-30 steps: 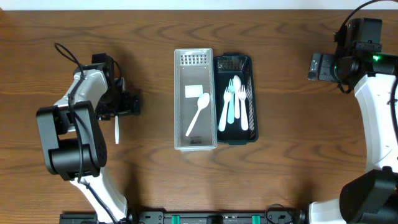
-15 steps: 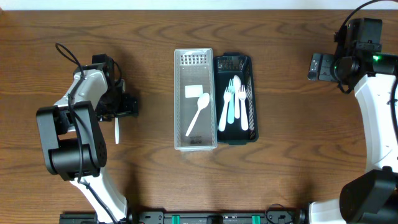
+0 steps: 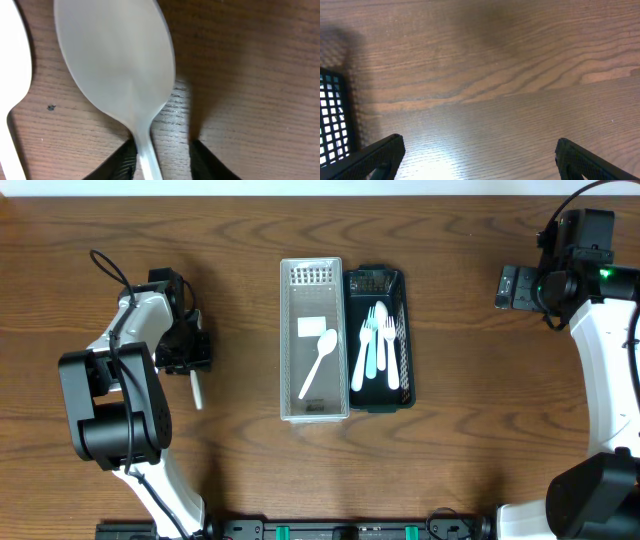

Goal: Pack container
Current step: 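Return the left gripper to the spoons and grasp another spoon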

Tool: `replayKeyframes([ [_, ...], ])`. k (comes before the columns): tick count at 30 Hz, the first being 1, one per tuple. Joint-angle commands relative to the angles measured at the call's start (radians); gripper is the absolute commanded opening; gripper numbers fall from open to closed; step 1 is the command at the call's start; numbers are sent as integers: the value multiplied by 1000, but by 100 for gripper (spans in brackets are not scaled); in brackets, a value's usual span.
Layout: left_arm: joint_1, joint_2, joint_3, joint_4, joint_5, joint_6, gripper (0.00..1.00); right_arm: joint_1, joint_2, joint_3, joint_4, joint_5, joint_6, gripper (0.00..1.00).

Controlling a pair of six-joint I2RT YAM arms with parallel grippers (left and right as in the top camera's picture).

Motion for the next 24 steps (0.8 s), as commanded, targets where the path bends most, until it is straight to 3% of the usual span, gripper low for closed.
replayKeyframes([
  [1,2,11,0,-5,-8,-2,32,-6,9,-2,-3,10,-12,99],
  [9,2,11,1,-6,-8,-2,19,-6,9,-2,-5,11,-12,99],
  [12,3,11,0,-6,-8,-2,19,-6,9,-2,-5,11,-12,99],
  [18,2,11,1,-5,-8,-2,6,-6,9,-2,-5,11,-12,99],
  [24,2,11,5,-3,-16,-2,6,-6,9,-2,-5,11,-12,99],
])
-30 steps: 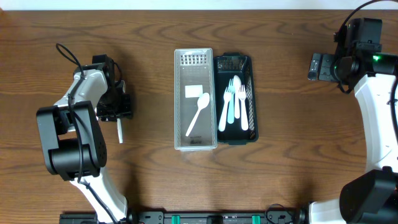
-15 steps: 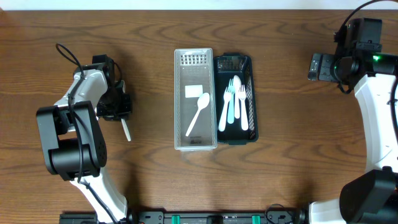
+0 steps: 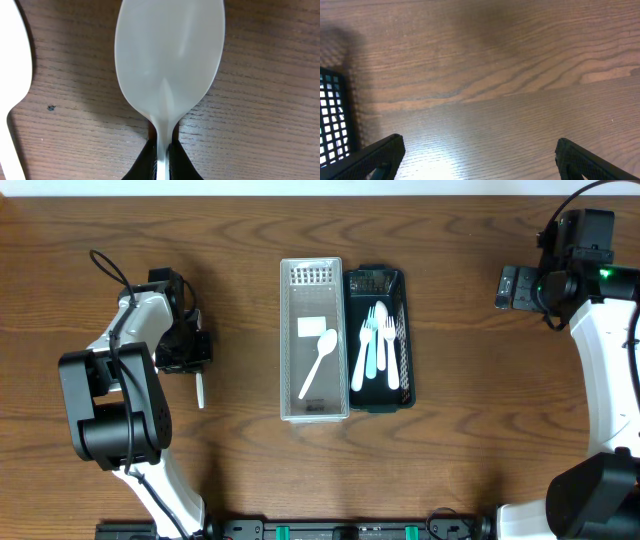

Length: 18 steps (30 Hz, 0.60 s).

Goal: Pack container
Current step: 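Return the left gripper to the spoons and grasp another spoon, then carry the spoon into the clear basket, release, and withdraw left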

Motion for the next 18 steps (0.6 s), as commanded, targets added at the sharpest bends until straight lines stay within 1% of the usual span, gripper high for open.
replayKeyframes([
  [1,2,8,11,-14,-14,-2,6,-5,9,-2,-4,11,-12,99],
  [6,-27,-34,119,-141,-14,-2,6,-5,9,-2,0,11,-12,99],
  [9,-84,-87,228,-245,-14,-19,6,-5,9,-2,1,10,-12,99],
  [11,-146,-135,297,-297,-12,-28,6,-5,9,-2,1,10,-12,99],
  [15,-294,-232,349,-298,-12,-87,6,-5,9,-2,0,11,-12,99],
  [18,-412,-270,351,-280,-12,-162,6,-5,9,-2,0,10,-12,99],
])
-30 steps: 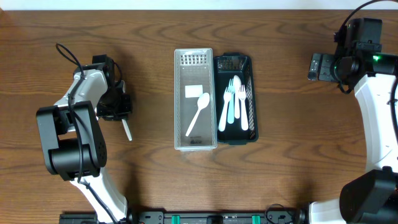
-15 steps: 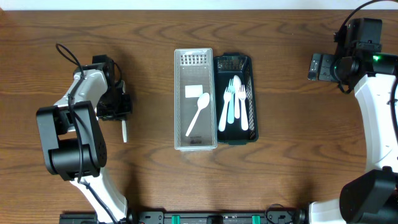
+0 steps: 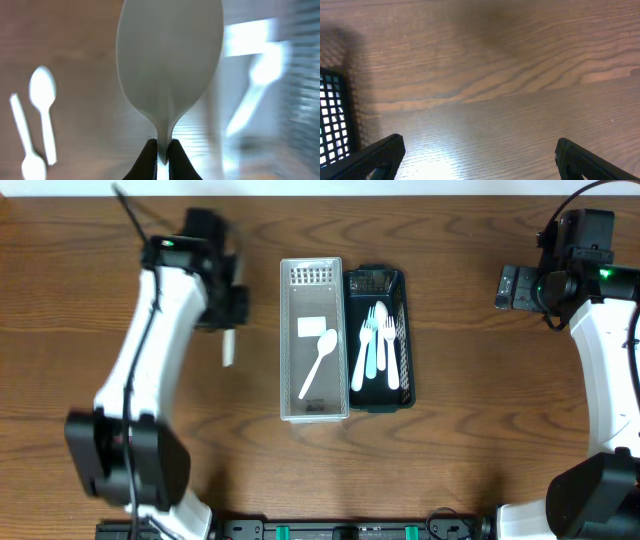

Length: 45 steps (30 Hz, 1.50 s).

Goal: Pack container
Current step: 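Carry the spoon into the clear basket, release, and withdraw left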

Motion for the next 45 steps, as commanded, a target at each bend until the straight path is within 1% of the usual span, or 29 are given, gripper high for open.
replayKeyframes([
  [1,-114,-26,4,-4,-2,-113,6,-6,9,-1,-1,10,-12,99],
  [5,-237,-10,-2,8,-6,-193,6,-6,9,-1,0,10,-12,99],
  [8,-286,19,-24,52,-12,-245,6,-6,9,-1,1,10,-12,99],
  [12,-305,92,-38,87,-11,-285,6,-6,9,-1,5,10,-12,99],
  [17,-314,181,-38,97,-4,-284,7,-6,9,-1,7,10,-12,99],
  [18,-315,188,-38,97,-4,-283,14,-6,9,-1,7,10,-12,99],
  [19,-315,193,-38,97,-4,-283,26,-6,9,-1,7,10,-12,99],
  [20,-315,193,-38,97,-4,-283,33,-6,9,-1,7,10,-12,99],
  [22,-314,186,-34,97,-5,-263,36,-6,9,-1,6,10,-13,99],
  [25,-307,153,-18,87,-18,-199,46,-6,9,-1,7,11,-17,99],
  [27,-299,116,-4,60,-78,-169,54,-6,9,-1,6,11,-24,99],
  [30,-280,36,14,15,-211,-135,68,-6,9,-1,3,11,-28,99],
  [33,-232,-61,16,2,-318,-136,82,-6,9,-1,-6,11,-27,99],
  [35,-165,-125,16,3,-339,-136,87,-6,9,-1,-17,10,-27,99],
  [37,-76,-170,16,2,-339,-136,89,-6,9,-1,-25,11,-27,99],
  [40,98,-191,15,0,-338,-104,98,-6,9,-1,-32,10,-27,99],
  [41,146,-187,11,0,-338,-85,100,-6,9,-1,-31,10,-27,99],
  [44,273,-162,-15,9,-325,-32,98,-6,9,-1,-31,10,-27,99],
  [45,311,-148,-25,15,-296,-1,98,-6,9,-1,-31,10,-27,99],
])
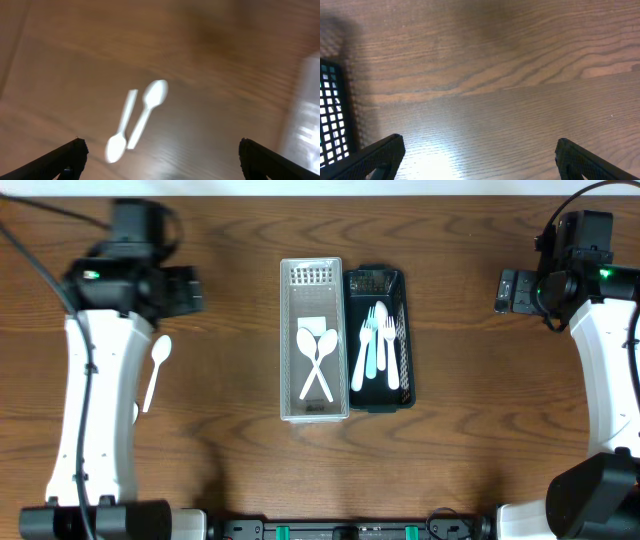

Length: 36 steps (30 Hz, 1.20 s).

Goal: Pack container
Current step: 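Carry the spoon into the clear basket, release, and withdraw left, then lower the left gripper onto a white spoon on the table and grasp it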

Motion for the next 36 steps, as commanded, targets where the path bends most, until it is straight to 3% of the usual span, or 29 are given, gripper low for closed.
replayKeyframes([
  [1,112,64,-40,7,56,119,98,-6,9,-1,-1,10,-12,99],
  [6,217,195,-69,16,243,264,98,-6,9,-1,-1,11,-13,99],
  [15,265,407,-103,25,244,300,98,-6,9,-1,-2,14,-57,99],
  [24,266,470,-120,93,274,391,98,-6,9,-1,-5,14,-57,99],
  [36,276,531,-130,110,274,394,98,-18,9,-1,-5,14,-57,99],
])
